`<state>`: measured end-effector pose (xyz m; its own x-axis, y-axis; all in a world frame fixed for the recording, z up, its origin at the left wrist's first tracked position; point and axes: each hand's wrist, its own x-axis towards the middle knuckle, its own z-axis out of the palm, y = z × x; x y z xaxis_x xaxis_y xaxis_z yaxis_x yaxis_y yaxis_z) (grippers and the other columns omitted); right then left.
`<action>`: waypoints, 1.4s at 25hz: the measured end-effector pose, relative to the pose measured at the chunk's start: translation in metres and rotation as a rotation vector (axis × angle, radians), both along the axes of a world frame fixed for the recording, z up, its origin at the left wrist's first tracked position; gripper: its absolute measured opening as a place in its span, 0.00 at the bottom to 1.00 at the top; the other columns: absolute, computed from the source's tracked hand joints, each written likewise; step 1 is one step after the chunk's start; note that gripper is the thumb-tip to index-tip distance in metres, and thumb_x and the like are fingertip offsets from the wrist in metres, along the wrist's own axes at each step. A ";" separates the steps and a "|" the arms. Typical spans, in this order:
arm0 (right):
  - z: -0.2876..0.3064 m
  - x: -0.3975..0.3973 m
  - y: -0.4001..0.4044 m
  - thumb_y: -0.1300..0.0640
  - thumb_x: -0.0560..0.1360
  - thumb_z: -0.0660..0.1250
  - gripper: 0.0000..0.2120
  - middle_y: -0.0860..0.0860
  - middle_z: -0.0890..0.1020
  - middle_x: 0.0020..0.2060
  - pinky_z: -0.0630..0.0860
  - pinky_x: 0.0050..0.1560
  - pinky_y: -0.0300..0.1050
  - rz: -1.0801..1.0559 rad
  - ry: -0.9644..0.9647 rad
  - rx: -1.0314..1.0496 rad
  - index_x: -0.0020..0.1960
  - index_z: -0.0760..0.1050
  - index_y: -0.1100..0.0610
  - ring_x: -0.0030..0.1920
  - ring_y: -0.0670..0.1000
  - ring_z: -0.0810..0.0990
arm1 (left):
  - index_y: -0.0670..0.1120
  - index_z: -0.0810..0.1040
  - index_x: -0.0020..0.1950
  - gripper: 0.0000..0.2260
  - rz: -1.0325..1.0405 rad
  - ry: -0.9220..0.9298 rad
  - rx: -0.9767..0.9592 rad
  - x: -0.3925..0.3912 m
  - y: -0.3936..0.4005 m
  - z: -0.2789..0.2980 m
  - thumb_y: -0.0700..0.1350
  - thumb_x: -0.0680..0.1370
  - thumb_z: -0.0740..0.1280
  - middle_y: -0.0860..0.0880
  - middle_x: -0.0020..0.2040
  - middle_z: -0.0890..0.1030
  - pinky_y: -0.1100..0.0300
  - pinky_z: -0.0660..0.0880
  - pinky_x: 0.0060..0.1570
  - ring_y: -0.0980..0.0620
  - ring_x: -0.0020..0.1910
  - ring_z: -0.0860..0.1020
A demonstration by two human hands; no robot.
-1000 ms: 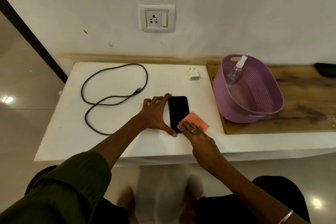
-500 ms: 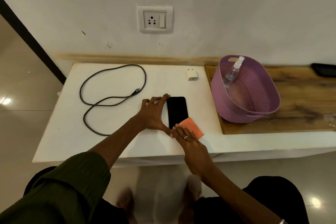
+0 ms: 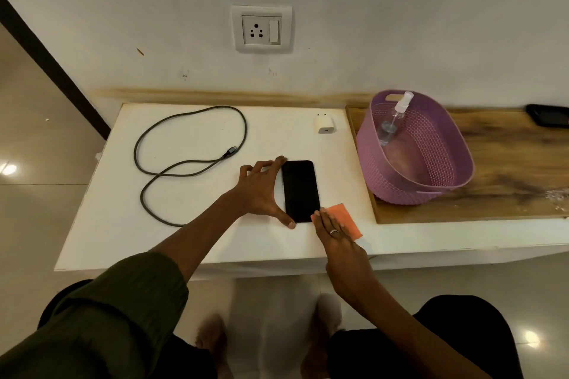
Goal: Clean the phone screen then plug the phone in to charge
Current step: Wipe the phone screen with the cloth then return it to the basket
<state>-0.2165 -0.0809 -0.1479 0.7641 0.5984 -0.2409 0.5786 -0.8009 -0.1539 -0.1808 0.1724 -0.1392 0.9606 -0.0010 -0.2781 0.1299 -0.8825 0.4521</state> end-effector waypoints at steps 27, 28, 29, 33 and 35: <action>0.018 0.074 0.121 0.65 0.78 0.56 0.27 0.60 0.62 0.74 0.62 0.73 0.58 -0.081 -0.058 0.287 0.76 0.57 0.62 0.74 0.62 0.61 | 0.54 0.36 0.79 0.71 0.001 -0.013 -0.072 -0.001 0.000 0.001 0.74 0.50 0.77 0.51 0.78 0.62 0.43 0.49 0.74 0.46 0.78 0.56; 0.017 0.073 0.123 0.64 0.78 0.56 0.26 0.60 0.63 0.74 0.63 0.73 0.58 -0.079 -0.067 0.281 0.76 0.57 0.62 0.74 0.61 0.62 | 0.54 0.35 0.78 0.72 0.003 -0.012 -0.072 -0.002 0.000 0.002 0.73 0.50 0.77 0.51 0.78 0.63 0.43 0.50 0.74 0.46 0.78 0.57; 0.017 0.074 0.123 0.62 0.80 0.57 0.25 0.59 0.64 0.74 0.63 0.73 0.56 -0.084 -0.045 0.281 0.75 0.58 0.62 0.74 0.60 0.63 | 0.54 0.34 0.78 0.72 0.004 -0.010 -0.071 -0.002 0.000 0.002 0.73 0.50 0.77 0.52 0.78 0.64 0.43 0.50 0.74 0.45 0.77 0.57; 0.013 0.072 0.116 0.54 0.76 0.68 0.31 0.58 0.69 0.72 0.62 0.74 0.49 -0.008 -0.011 0.187 0.75 0.60 0.62 0.71 0.58 0.68 | 0.53 0.39 0.79 0.70 -0.005 -0.014 -0.056 -0.001 0.000 0.003 0.71 0.51 0.79 0.52 0.78 0.62 0.43 0.51 0.73 0.44 0.77 0.58; 0.012 0.066 0.112 0.54 0.73 0.72 0.36 0.59 0.71 0.70 0.65 0.71 0.50 0.060 -0.101 0.144 0.74 0.61 0.62 0.69 0.59 0.71 | 0.53 0.43 0.79 0.69 -0.012 -0.026 -0.050 -0.001 0.001 0.004 0.72 0.50 0.78 0.52 0.79 0.60 0.43 0.52 0.73 0.44 0.77 0.59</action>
